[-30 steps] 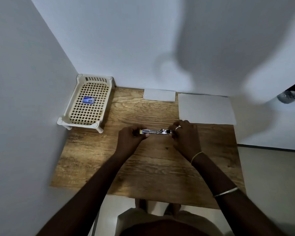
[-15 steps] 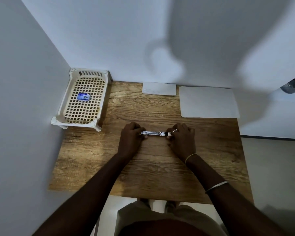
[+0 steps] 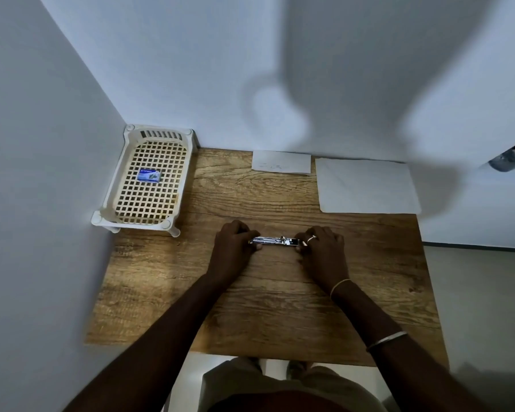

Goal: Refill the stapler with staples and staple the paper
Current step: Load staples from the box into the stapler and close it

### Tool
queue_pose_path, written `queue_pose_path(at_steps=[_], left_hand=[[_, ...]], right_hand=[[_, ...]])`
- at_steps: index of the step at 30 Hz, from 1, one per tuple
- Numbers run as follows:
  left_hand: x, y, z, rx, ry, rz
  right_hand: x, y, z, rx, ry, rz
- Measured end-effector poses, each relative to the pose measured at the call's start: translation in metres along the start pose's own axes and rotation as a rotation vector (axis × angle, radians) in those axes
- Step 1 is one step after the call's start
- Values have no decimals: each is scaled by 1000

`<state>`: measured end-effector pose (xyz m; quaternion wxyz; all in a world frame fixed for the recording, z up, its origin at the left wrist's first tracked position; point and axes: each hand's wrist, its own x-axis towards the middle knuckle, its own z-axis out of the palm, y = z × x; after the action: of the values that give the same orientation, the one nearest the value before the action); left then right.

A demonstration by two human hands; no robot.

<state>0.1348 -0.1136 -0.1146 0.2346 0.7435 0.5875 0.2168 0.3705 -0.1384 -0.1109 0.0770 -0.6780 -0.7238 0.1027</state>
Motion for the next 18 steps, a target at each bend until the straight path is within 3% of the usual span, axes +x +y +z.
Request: queue_pose_path(at_steps=[5, 8, 14, 18], left_hand=[[-2, -5, -3, -6, 0, 38], [-3, -8, -14, -33, 32, 30], [4, -21, -66, -137, 274, -31], [17, -40, -116, -148, 457, -175]], right_hand=[[-8, -7, -2, -15, 22, 33], [-10, -20, -7, 61, 125, 61], [33, -72, -27, 286, 294, -16], [79, -127, -27, 352, 284, -109]])
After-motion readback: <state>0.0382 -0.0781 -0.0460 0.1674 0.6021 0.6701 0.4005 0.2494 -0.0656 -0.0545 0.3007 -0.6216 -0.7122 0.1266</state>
